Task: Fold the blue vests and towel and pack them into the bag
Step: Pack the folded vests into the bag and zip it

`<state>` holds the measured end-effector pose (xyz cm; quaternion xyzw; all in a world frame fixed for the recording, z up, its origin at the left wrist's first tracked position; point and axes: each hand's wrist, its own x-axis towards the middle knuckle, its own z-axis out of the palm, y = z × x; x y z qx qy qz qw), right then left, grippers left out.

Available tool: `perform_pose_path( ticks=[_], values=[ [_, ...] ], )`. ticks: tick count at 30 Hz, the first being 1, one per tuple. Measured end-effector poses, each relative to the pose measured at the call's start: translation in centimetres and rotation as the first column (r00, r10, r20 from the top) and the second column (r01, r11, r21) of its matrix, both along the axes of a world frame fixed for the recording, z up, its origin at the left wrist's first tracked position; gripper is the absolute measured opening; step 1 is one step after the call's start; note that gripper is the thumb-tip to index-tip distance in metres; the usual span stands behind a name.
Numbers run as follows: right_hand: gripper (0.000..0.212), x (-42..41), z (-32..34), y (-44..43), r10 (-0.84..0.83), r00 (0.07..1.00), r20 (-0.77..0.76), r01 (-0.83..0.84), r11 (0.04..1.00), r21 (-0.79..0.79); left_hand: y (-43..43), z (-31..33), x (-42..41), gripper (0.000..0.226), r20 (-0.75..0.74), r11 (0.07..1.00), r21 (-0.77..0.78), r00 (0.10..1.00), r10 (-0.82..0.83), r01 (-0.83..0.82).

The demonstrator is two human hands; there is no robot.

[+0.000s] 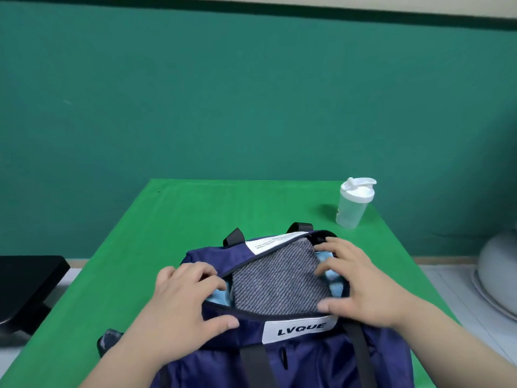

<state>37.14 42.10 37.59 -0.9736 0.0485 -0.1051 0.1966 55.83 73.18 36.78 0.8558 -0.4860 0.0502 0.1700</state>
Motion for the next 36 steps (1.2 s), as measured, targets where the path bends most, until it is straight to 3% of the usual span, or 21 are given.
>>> perform_pose_path(
  ticks=[3,5,7,15,21,25,29,32,36],
  values=[
    [0.050,-1.2,-0.9,-0.6,-0.003,0.986,-0.169,-0.029,0.982,-0.185,0.0,-0.5,0.1,0.044,0.092,0.997,0.074,0.996,0.018,-0.025],
    [0.036,-1.0,-0.8,-1.0,-0.007,0.985,-0.170,-0.027,0.980,-0.199,-0.2,-0.9,0.3,0.025,0.187,0.996,0.083,0.982,0.027,-0.043],
    [0.025,-0.3,-0.4,-1.3,0.011,0.986,-0.168,-0.037,0.987,-0.153,-0.4,-1.0,0.4,0.022,0.229,0.994,0.082,0.972,0.046,-0.066],
    [0.021,5.1,1.3,-4.7,-0.026,0.978,-0.207,0.043,0.996,0.077,-2.4,0.3,2.8,0.021,0.139,0.967,-0.001,0.958,0.251,-0.253],
    [0.025,9.1,1.6,-6.0,-0.005,0.934,-0.357,0.083,0.975,0.205,-3.8,1.4,3.8,0.021,-0.107,0.952,-0.131,0.959,0.264,-0.277],
    [0.024,9.8,1.2,-5.8,-0.089,0.938,-0.334,0.160,0.968,0.193,-3.6,1.9,3.8,0.020,-0.195,0.929,-0.214,0.945,0.262,-0.302],
    [0.017,8.8,2.1,-5.4,-0.205,0.954,-0.218,0.234,0.965,0.117,-3.7,3.1,3.9,0.012,-0.170,0.919,-0.255,0.949,0.264,-0.301],
    [0.015,8.0,4.0,-5.0,-0.214,0.966,-0.148,0.226,0.971,0.074,-4.0,4.3,4.0,0.008,-0.132,0.916,-0.267,0.953,0.273,-0.300],
    [0.006,7.5,4.5,-5.1,-0.132,0.971,-0.198,0.145,0.988,0.048,-4.2,5.0,3.7,0.007,-0.140,0.930,-0.217,0.952,0.272,-0.297]
  ],
)
